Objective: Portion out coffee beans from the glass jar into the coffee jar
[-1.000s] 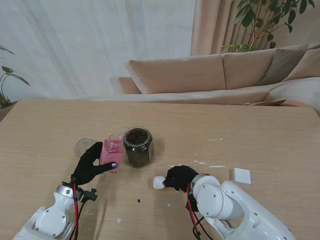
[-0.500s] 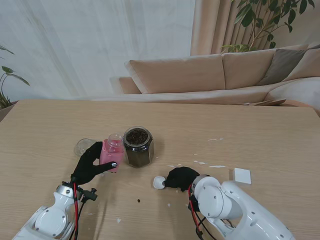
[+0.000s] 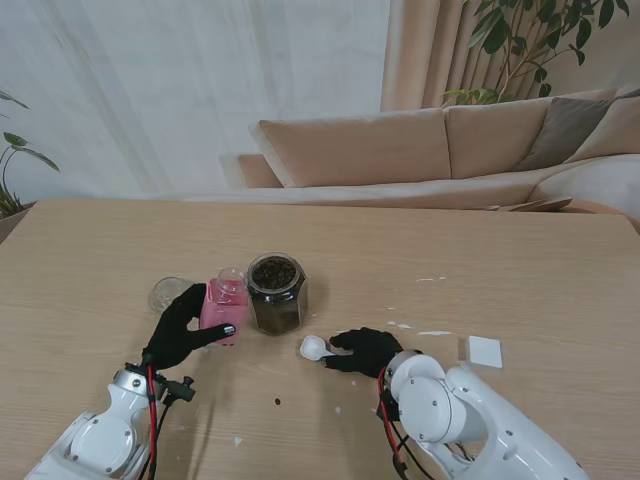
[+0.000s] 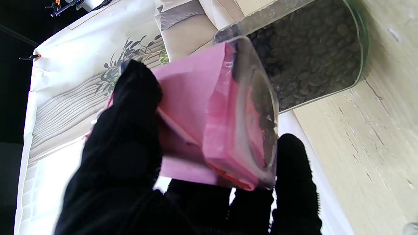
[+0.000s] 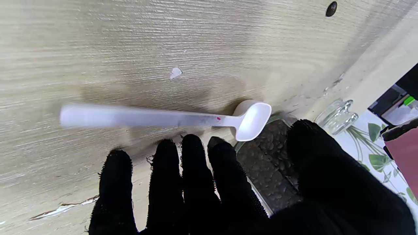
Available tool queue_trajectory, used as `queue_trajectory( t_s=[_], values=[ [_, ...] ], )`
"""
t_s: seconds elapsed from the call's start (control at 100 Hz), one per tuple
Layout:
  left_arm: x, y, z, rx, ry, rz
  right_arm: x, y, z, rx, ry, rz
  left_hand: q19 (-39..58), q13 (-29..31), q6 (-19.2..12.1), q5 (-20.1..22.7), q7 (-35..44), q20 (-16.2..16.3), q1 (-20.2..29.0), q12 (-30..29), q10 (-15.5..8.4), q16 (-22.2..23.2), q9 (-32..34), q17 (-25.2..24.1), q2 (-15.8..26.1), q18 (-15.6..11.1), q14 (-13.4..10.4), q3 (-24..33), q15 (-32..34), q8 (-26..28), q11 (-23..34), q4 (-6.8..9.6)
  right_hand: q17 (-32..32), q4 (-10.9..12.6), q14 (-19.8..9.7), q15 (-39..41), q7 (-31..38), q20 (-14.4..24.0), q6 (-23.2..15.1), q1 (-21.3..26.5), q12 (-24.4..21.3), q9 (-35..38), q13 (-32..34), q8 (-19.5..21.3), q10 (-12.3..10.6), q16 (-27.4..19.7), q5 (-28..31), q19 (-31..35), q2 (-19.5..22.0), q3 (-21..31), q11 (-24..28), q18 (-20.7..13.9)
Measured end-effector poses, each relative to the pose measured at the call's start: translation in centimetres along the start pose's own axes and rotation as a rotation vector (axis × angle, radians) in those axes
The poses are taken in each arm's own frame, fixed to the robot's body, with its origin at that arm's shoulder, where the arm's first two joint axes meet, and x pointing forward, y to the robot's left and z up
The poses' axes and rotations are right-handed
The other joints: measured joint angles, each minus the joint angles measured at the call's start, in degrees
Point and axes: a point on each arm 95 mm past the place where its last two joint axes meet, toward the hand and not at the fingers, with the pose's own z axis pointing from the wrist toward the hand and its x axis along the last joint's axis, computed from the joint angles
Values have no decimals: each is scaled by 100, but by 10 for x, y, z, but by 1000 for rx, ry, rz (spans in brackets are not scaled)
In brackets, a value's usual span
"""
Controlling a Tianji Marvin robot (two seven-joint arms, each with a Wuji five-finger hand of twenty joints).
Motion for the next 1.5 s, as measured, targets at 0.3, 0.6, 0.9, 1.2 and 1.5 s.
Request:
queue_trajectory(
  t_s=[0.3, 0.6, 0.9, 1.2, 1.5],
  values=[
    [0, 0, 0, 0, 1, 0, -6, 0, -4, -72, -24, -110, 0, 0, 0, 0, 0, 0, 0, 0, 0, 0, 0, 0, 0, 0, 0, 0, 0, 0, 0, 0, -70, 0, 180, 88, 791, 231, -451, -85, 183, -297, -159, 308, -288, 187, -576, 454, 245, -260, 496, 293],
    [1, 1, -1, -5, 2, -4, -9, 21, -41, -266, -48, -187, 0, 0, 0, 0, 0, 0, 0, 0, 0, 0, 0, 0, 0, 0, 0, 0, 0, 0, 0, 0, -53, 244, 318, 854, 1701, 775, -878, 38, 764, -712, -228, 1598, -428, 989, -714, 540, 164, -311, 1584, 344],
    [11, 1, -7, -27, 19, -11, -40, 42, -84, -347, -163, -311, 0, 0, 0, 0, 0, 0, 0, 0, 0, 0, 0, -1, 0, 0, 0, 0, 0, 0, 0, 0, -187, 589, 318, 301, 1631, 687, -1888, 446, 494, -1063, -569, 1883, -1124, 744, -1078, 230, -316, 694, 1108, 348],
    [21, 5, -14, -74, 38, -5, -78, 34, -111, -269, -292, -377, 0, 0, 0, 0, 0, 0, 0, 0, 0, 0, 0, -1, 0, 0, 0, 0, 0, 0, 0, 0, -318, 414, 317, 0, 1409, 619, -1994, 608, 376, -1735, -810, 1883, -1210, 602, -1845, -50, -897, 1058, 949, 343],
    [26, 8, -18, -95, 51, 5, -111, 33, -121, -228, -377, -417, 0, 0, 0, 0, 0, 0, 0, 0, 0, 0, 0, -1, 0, 0, 0, 0, 0, 0, 0, 0, -519, 286, 306, -344, -485, 624, -1920, 197, -199, -2113, -1465, 2598, -1103, 327, -2625, -469, -1179, 704, -608, 189]
  ],
)
